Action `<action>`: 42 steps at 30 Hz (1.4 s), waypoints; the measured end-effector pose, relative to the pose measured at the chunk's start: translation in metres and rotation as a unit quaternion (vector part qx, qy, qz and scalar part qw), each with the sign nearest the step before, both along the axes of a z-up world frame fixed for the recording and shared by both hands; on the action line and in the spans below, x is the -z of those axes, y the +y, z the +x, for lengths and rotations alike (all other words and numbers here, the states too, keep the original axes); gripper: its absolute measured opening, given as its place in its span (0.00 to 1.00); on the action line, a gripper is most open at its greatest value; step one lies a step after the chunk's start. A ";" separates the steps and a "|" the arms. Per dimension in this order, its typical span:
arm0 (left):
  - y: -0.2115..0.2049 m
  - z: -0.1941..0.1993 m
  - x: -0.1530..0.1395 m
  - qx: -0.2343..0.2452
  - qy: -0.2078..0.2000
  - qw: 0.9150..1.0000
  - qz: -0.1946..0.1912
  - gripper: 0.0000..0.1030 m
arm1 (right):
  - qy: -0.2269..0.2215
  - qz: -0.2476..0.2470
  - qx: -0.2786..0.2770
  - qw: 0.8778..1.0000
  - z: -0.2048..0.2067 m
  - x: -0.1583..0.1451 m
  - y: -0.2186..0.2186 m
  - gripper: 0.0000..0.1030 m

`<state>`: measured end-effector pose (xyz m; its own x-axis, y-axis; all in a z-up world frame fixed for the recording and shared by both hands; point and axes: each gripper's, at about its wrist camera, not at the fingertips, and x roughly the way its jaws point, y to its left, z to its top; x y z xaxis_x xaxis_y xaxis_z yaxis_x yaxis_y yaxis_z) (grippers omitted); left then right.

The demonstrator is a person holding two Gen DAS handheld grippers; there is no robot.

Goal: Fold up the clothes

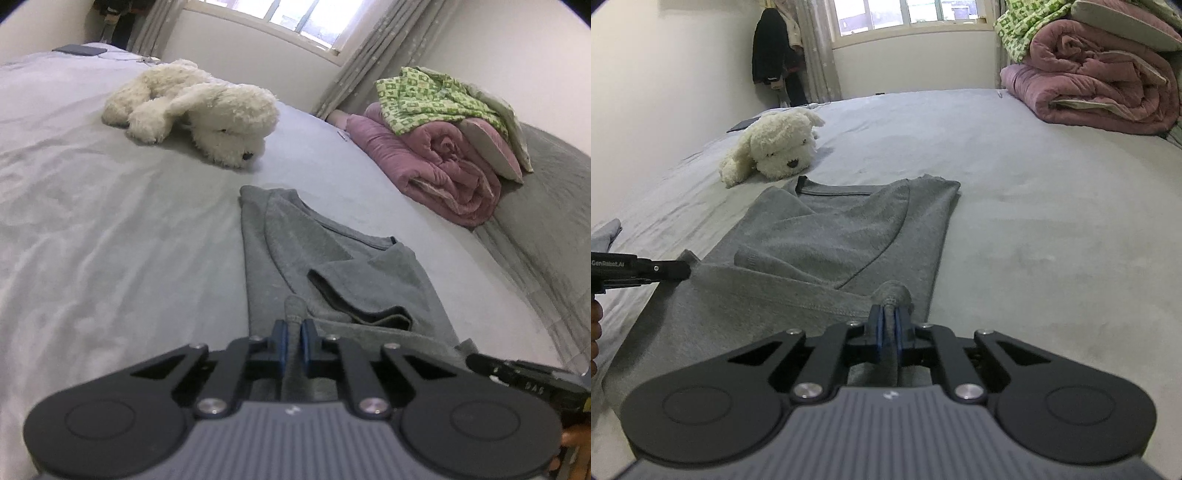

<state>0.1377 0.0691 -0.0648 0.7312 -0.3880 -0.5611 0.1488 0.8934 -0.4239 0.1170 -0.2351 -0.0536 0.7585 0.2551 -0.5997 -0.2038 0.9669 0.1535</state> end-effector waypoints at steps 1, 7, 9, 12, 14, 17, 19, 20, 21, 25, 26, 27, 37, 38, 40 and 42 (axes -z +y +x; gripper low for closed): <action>-0.001 0.000 0.002 0.001 0.003 1.000 0.007 0.08 | 0.002 0.000 0.001 1.000 0.000 0.001 0.000 0.08; -0.003 0.001 0.008 0.000 0.015 1.000 0.017 0.08 | 0.023 0.014 0.012 1.000 0.003 0.010 -0.004 0.10; -0.002 0.001 0.007 0.000 0.014 1.000 0.014 0.08 | 0.023 0.016 0.011 1.000 0.003 0.009 -0.004 0.11; -0.001 0.001 0.009 0.002 0.019 1.000 0.010 0.08 | 0.025 0.022 0.012 0.999 0.003 0.010 -0.005 0.14; 0.001 0.002 0.010 0.002 0.023 1.000 0.002 0.09 | 0.025 0.024 0.014 0.999 0.003 0.010 -0.005 0.14; 0.003 0.004 0.011 0.012 0.027 0.999 -0.015 0.20 | 0.024 0.025 0.014 0.999 0.003 0.010 -0.004 0.15; 0.002 0.003 0.012 0.020 0.022 0.999 -0.014 0.22 | 0.025 0.030 0.014 0.999 0.003 0.011 -0.005 0.16; 0.001 0.003 0.012 0.023 0.020 0.999 -0.011 0.23 | 0.025 0.034 0.014 0.999 0.003 0.011 -0.006 0.17; -0.001 0.003 0.011 0.028 0.017 0.999 -0.008 0.23 | 0.025 0.038 0.013 0.999 0.003 0.012 -0.008 0.17; -0.003 0.003 0.011 0.038 0.013 0.999 0.003 0.22 | 0.028 0.055 0.012 0.998 0.004 0.014 -0.012 0.17; -0.003 0.003 0.012 0.036 0.013 0.999 0.005 0.20 | 0.027 0.056 0.011 0.998 0.004 0.014 -0.013 0.16; -0.001 0.005 0.012 0.036 0.014 0.999 0.005 0.19 | 0.027 0.057 0.011 0.998 0.004 0.014 -0.013 0.16; -0.002 0.001 -0.001 0.051 -0.007 0.999 0.016 0.07 | -0.003 0.022 0.007 1.000 -0.004 0.008 -0.005 0.07; 0.000 0.000 -0.005 0.056 -0.015 0.998 0.009 0.07 | -0.011 0.017 0.006 1.000 -0.007 0.005 -0.004 0.07; 0.003 -0.003 -0.013 0.065 -0.031 0.997 -0.006 0.06 | -0.030 0.007 0.002 1.000 -0.011 -0.003 0.000 0.07; 0.006 -0.005 -0.019 0.074 -0.047 0.996 -0.018 0.06 | -0.049 0.002 0.001 0.999 -0.015 -0.011 0.001 0.07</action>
